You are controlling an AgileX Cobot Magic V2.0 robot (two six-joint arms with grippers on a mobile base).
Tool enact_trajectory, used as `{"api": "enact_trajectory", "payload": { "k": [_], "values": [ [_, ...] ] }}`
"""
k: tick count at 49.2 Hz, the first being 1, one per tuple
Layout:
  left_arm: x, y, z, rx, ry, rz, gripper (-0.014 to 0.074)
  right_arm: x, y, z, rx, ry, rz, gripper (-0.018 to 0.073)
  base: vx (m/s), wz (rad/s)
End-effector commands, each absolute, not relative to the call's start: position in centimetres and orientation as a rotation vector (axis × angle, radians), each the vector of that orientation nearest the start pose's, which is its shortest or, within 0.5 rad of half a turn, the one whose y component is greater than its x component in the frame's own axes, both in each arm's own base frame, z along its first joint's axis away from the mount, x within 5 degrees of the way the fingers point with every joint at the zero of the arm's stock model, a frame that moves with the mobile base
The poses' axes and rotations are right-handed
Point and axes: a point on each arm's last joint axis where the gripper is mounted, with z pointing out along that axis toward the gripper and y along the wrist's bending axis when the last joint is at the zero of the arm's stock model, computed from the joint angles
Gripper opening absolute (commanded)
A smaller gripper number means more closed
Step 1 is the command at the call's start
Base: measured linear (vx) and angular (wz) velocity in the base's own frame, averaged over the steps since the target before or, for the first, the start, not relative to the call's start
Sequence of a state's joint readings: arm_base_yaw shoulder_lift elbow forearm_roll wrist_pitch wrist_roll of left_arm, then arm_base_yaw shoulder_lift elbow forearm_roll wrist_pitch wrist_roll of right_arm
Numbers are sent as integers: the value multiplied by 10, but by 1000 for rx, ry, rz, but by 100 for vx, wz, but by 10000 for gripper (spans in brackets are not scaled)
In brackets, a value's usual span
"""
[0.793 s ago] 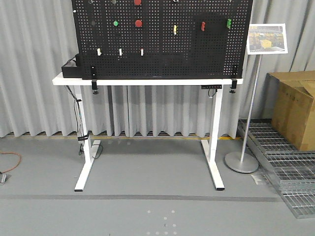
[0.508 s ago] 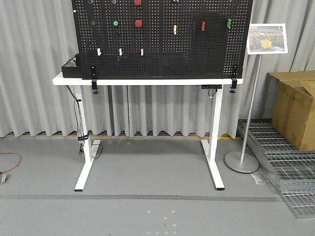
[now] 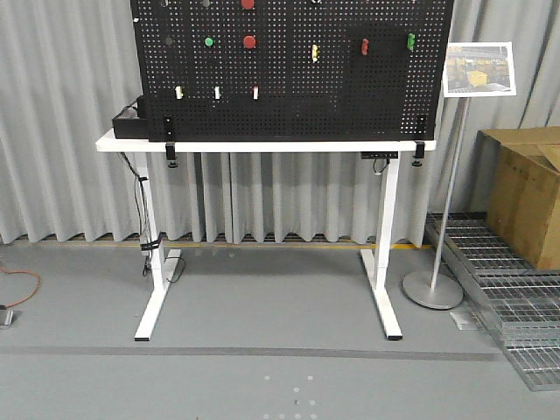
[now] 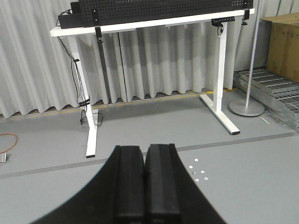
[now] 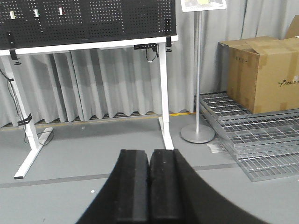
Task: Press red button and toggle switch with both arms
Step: 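Drive the base forward toward the black pegboard panel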
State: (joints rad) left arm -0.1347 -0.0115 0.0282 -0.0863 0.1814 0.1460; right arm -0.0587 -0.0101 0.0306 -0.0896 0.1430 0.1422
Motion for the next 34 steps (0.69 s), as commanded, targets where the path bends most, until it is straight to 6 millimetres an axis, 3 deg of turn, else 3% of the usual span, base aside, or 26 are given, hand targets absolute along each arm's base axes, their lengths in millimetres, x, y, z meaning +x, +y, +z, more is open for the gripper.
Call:
{"api": "enact_trajectory", "payload": {
  "k": [1,16,34],
  "values": [
    [56,-8,185,153,1612,-74,2,56,-4,195,84,1562,-26,-3,4,0],
    [56,-8,185,153,1612,-74,2,56,-4,195,84,1562,-26,-3,13,-2],
    [56,-8,185,153,1612,-74,2,56,-4,195,84,1562,-26,-3,32,-2]
  ]
}}
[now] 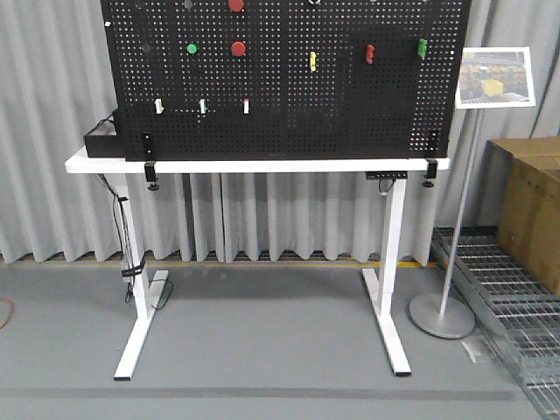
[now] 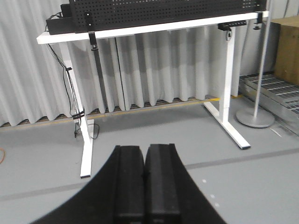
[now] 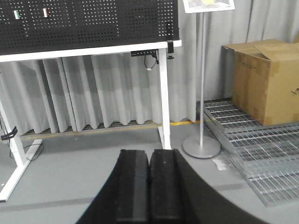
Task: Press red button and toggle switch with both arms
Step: 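Drive the base forward toward the black pegboard panel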
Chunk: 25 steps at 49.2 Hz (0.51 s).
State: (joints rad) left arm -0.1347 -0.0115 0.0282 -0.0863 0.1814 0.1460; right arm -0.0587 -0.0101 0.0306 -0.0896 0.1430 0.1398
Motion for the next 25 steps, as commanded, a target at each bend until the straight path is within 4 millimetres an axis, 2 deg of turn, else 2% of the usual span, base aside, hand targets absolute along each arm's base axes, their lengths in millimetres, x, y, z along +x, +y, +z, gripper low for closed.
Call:
{"api": "enact_trajectory", "payload": {
  "k": [1,25],
  "values": [
    [56,-8,185,153,1612,-74,2,56,-4,195,84,1562,-26,-3,43,5],
    [56,-8,185,153,1612,-74,2,56,-4,195,84,1562,-26,-3,49,0]
  ]
}}
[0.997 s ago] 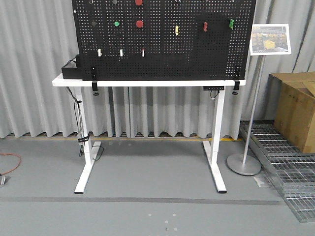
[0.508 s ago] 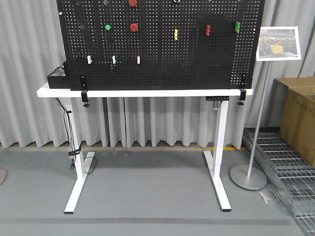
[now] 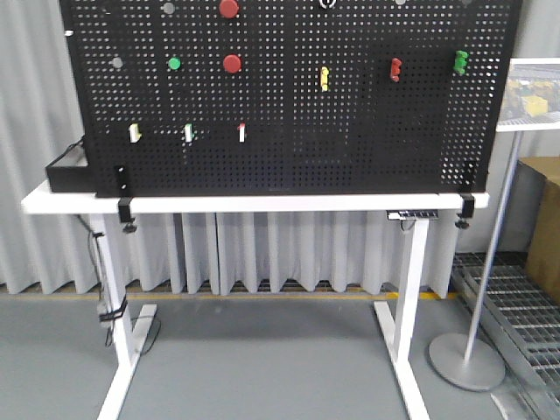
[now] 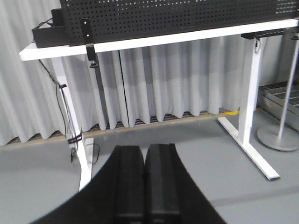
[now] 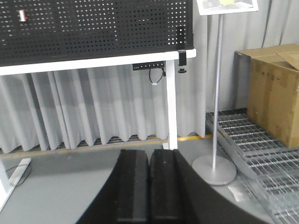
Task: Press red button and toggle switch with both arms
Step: 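Drive the base forward toward the black pegboard panel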
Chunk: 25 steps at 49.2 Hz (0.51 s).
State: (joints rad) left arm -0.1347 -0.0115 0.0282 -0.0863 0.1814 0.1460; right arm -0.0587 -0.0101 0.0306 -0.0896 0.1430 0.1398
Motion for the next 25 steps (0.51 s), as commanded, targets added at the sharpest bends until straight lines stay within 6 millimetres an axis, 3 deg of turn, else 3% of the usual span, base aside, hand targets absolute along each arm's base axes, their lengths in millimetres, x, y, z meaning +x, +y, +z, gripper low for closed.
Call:
{"api": "enact_trajectory", "payload": {
  "k": [1,25],
  "values": [
    [56,-8,185,153,1612,-74,2,56,-4,195,84,1562,-26,-3,51,-4],
    [56,-8,185,153,1612,-74,2,56,-4,195,84,1562,-26,-3,48,-2]
  ]
}}
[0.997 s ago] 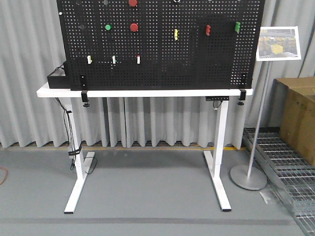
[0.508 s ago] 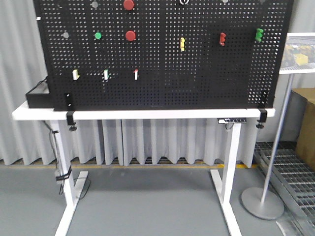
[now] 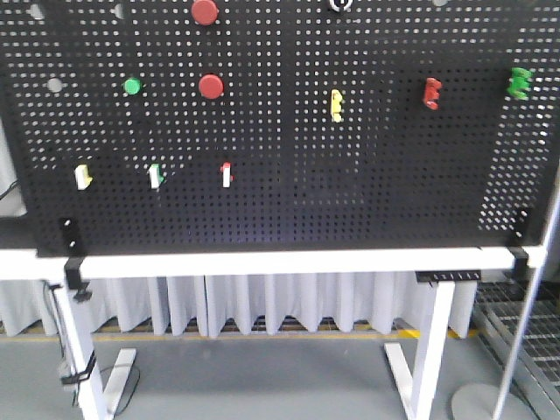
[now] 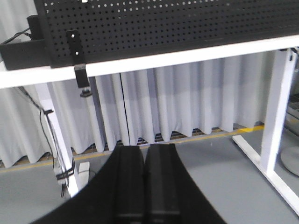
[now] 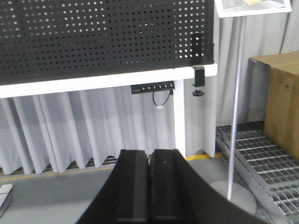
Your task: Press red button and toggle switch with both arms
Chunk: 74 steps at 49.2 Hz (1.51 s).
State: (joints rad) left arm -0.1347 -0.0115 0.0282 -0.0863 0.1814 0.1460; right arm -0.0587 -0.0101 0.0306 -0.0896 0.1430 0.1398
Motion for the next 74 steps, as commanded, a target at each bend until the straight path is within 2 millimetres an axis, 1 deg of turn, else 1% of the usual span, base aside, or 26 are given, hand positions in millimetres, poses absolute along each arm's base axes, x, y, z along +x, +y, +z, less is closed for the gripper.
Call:
{"api": "enact_trajectory", "payload": {
  "k": [1,35,57,62,74],
  "values": [
    [56,-8,185,153,1612,-74,2,56,-4,195,84,1562,-26,-3,45,1],
    [56,-8,185,153,1612,-74,2,56,-4,195,84,1562,-26,-3,40,3],
    [56,-8,185,154,1612,-73,2,56,-4,195,84,1562,-26,-3,8,-3],
    [56,-8,186,204,1597,-22,2,56,-4,195,84,1562,-26,-3,0,0],
    [56,-8,186,206,1589,-19,2,56,-4,197,81,1532,-24,-3,0,0]
  ]
}}
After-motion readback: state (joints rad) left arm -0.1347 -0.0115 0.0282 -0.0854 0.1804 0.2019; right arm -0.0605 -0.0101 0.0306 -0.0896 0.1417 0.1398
